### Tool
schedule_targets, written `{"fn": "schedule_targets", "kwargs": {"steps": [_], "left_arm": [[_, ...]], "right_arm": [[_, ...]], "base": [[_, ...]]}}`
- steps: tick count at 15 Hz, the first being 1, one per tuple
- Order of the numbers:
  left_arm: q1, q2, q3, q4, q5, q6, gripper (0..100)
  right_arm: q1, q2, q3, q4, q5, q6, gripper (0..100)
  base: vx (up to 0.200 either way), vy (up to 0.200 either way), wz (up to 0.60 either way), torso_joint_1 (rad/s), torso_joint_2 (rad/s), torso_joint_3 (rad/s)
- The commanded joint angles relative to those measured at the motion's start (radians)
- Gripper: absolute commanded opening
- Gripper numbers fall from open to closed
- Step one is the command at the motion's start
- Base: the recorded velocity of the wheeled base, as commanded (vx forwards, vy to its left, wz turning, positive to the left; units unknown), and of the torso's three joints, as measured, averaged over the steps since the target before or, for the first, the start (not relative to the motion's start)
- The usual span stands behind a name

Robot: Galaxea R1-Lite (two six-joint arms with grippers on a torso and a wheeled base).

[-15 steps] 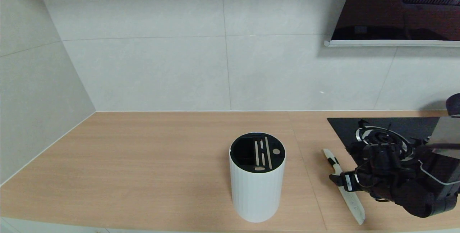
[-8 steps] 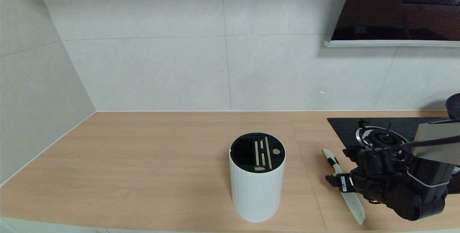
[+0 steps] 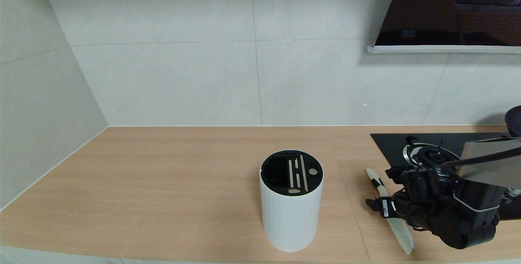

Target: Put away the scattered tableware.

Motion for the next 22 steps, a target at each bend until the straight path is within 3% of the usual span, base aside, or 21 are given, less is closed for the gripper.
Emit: {"fn": "schedule_targets", "kwargs": {"steps": [1, 2, 3, 12, 18, 22], "left_arm": [[0.0, 0.0, 0.0, 0.0, 0.0, -0.001, 100], [0.0, 0.0, 0.0, 0.0, 0.0, 0.001, 100], [0.0, 0.0, 0.0, 0.0, 0.0, -0.001, 100], [0.0, 0.0, 0.0, 0.0, 0.0, -0.001, 100], [0.0, 0.0, 0.0, 0.0, 0.0, -0.001, 100], [0.0, 0.0, 0.0, 0.0, 0.0, 0.001, 100]], "right_arm": [[0.002, 0.006, -0.002, 0.0, 0.0, 0.0, 100], [0.0, 0.007, -0.002, 0.0, 0.0, 0.0, 100], [0.0, 0.01, -0.002, 0.0, 0.0, 0.0, 0], [0.0, 0.012, 0.0, -0.022, -0.011, -0.003, 0], [-0.001, -0.229, 0.044, -0.002, -0.012, 0.0, 0], [0.01, -0.419, 0.055, 0.084, -0.012, 0.0, 0]], "base": [[0.0, 0.0, 0.0, 0.0, 0.0, 0.0], [0.0, 0.0, 0.0, 0.0, 0.0, 0.0], [0.0, 0.0, 0.0, 0.0, 0.0, 0.0], [0.0, 0.0, 0.0, 0.0, 0.0, 0.0], [0.0, 0.0, 0.0, 0.0, 0.0, 0.0], [0.0, 0.0, 0.0, 0.0, 0.0, 0.0]]}}
